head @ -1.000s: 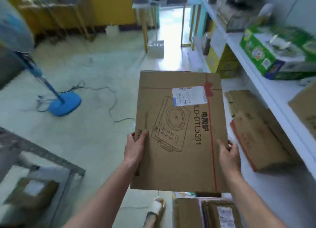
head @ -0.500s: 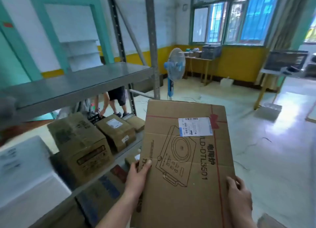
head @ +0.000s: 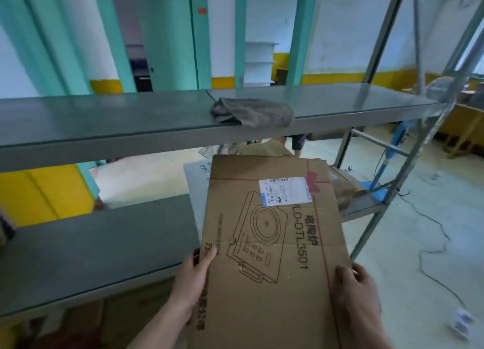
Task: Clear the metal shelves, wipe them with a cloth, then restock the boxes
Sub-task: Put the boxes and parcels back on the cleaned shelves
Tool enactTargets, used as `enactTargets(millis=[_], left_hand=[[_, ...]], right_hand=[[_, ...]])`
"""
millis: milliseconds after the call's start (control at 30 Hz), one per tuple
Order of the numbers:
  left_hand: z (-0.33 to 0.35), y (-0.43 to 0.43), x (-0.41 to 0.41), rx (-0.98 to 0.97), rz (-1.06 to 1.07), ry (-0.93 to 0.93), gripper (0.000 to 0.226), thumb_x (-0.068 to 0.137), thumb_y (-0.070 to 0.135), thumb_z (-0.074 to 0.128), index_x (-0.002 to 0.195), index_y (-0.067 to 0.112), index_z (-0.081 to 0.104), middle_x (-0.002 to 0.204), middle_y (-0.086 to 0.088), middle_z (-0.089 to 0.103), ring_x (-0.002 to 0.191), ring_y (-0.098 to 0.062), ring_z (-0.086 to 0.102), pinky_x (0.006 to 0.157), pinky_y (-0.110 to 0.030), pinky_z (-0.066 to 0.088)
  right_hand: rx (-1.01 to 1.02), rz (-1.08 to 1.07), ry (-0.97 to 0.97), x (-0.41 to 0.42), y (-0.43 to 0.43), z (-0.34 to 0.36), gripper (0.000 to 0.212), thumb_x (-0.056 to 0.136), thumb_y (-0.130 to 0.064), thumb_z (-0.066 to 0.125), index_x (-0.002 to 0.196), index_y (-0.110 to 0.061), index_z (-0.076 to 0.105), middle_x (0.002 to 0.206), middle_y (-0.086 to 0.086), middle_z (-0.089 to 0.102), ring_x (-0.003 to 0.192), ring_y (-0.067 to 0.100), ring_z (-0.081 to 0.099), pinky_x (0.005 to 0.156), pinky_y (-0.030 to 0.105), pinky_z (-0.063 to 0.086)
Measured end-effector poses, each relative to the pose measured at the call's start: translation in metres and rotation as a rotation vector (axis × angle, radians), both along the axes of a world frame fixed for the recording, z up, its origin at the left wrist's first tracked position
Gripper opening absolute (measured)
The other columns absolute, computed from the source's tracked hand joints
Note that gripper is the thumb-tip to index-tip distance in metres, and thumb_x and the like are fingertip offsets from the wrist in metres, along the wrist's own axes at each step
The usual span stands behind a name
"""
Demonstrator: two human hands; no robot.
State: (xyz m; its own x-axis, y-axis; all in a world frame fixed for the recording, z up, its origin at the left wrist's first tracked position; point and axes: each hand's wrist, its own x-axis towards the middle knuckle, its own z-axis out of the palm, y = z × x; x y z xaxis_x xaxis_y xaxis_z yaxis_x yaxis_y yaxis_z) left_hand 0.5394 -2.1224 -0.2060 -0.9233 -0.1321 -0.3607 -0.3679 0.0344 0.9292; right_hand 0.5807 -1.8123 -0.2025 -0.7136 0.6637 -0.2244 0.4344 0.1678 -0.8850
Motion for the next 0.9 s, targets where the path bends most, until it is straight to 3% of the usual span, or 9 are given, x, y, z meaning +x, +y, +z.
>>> enactTargets(millis=[233, 333, 400, 500, 600, 700, 733, 833, 900], left_hand=[[-0.008, -0.142, -0.011, 0.094, 0.142, -0.015, 0.088, 0.064, 0.087, 0.066, 0.137, 0.039, 0.056, 0.13, 0.007, 0.067, 0.121, -0.022, 0.061, 0.108, -0.057, 0.043], [-0.01, -0.19, -0.017, 0.106, 0.255, -0.027, 0.084, 0.072, 0.079, 0.068, 0.141, 0.035, 0.053, 0.131, 0.003, 0.065, 0.121, -0.023, 0.061, 0.108, -0.055, 0.043], [-0.012, -0.22, -0.014, 0.101, 0.324, -0.071, 0.074, 0.08, 0.074, 0.064, 0.14, 0.034, 0.053, 0.13, 0.001, 0.065, 0.121, -0.025, 0.06, 0.108, -0.055, 0.043], [-0.013, -0.265, -0.005, 0.058, 0.454, -0.125, 0.066, 0.086, 0.071, 0.059, 0.139, 0.032, 0.054, 0.131, -0.006, 0.064, 0.12, -0.03, 0.06, 0.106, -0.057, 0.045], [-0.026, -0.319, -0.005, 0.027, 0.543, -0.22, 0.065, 0.088, 0.073, 0.054, 0.136, 0.03, 0.056, 0.128, -0.007, 0.063, 0.118, -0.033, 0.059, 0.105, -0.054, 0.045], [-0.055, -0.368, -0.031, -0.034, 0.537, -0.342, 0.092, 0.066, 0.093, 0.055, 0.136, 0.033, 0.059, 0.129, -0.003, 0.064, 0.117, -0.033, 0.061, 0.104, -0.059, 0.045], [-0.064, -0.38, -0.045, -0.04, 0.515, -0.335, 0.089, 0.071, 0.09, 0.054, 0.138, 0.031, 0.058, 0.131, -0.004, 0.064, 0.116, -0.033, 0.061, 0.104, -0.06, 0.045], [-0.09, -0.398, -0.097, -0.042, 0.47, -0.279, 0.069, 0.091, 0.07, 0.051, 0.143, 0.025, 0.054, 0.135, -0.006, 0.061, 0.121, -0.032, 0.059, 0.109, -0.058, 0.042], [-0.129, -0.421, -0.136, -0.006, 0.409, -0.288, 0.087, 0.077, 0.081, 0.059, 0.143, 0.026, 0.054, 0.139, -0.003, 0.06, 0.124, -0.029, 0.058, 0.11, -0.056, 0.041]], right_hand=[[-0.038, 0.294, 0.028, -0.058, -0.127, 0.024, 0.047, 0.097, -0.023, 0.057, 0.144, -0.022, 0.054, 0.13, 0.005, 0.066, 0.111, 0.022, 0.061, 0.084, 0.034, 0.05], [-0.005, 0.443, 0.037, -0.09, -0.171, 0.03, 0.049, 0.098, -0.027, 0.056, 0.146, -0.028, 0.05, 0.13, 0.0, 0.065, 0.115, 0.021, 0.061, 0.097, 0.046, 0.053], [0.004, 0.553, 0.048, -0.114, -0.2, 0.03, 0.041, 0.1, -0.026, 0.053, 0.142, -0.028, 0.053, 0.125, -0.003, 0.066, 0.114, 0.02, 0.062, 0.097, 0.043, 0.052], [0.007, 0.742, 0.057, -0.142, -0.255, 0.02, 0.032, 0.103, -0.022, 0.049, 0.133, -0.027, 0.057, 0.108, -0.013, 0.066, 0.108, 0.017, 0.062, 0.081, 0.031, 0.049], [-0.001, 0.859, 0.026, -0.162, -0.312, -0.002, 0.033, 0.103, -0.023, 0.049, 0.134, -0.031, 0.053, 0.107, -0.013, 0.064, 0.104, 0.015, 0.062, 0.082, 0.028, 0.05], [-0.006, 0.908, -0.046, -0.184, -0.354, -0.029, 0.031, 0.103, -0.024, 0.045, 0.132, -0.036, 0.044, 0.1, -0.017, 0.058, 0.083, 0.0, 0.055, 0.064, 0.014, 0.042], [-0.001, 0.915, -0.085, -0.193, -0.365, -0.036, 0.034, 0.103, -0.024, 0.045, 0.136, -0.032, 0.044, 0.101, -0.014, 0.057, 0.081, 0.0, 0.052, 0.062, 0.015, 0.04], [0.014, 0.908, -0.179, -0.227, -0.386, -0.06, 0.045, 0.102, -0.028, 0.047, 0.147, -0.025, 0.04, 0.118, -0.007, 0.061, 0.092, 0.013, 0.056, 0.076, 0.028, 0.047], [0.021, 0.875, -0.245, -0.254, -0.397, -0.073, 0.05, 0.104, -0.028, 0.048, 0.152, -0.022, 0.035, 0.136, 0.001, 0.059, 0.11, 0.022, 0.057, 0.088, 0.028, 0.043]])
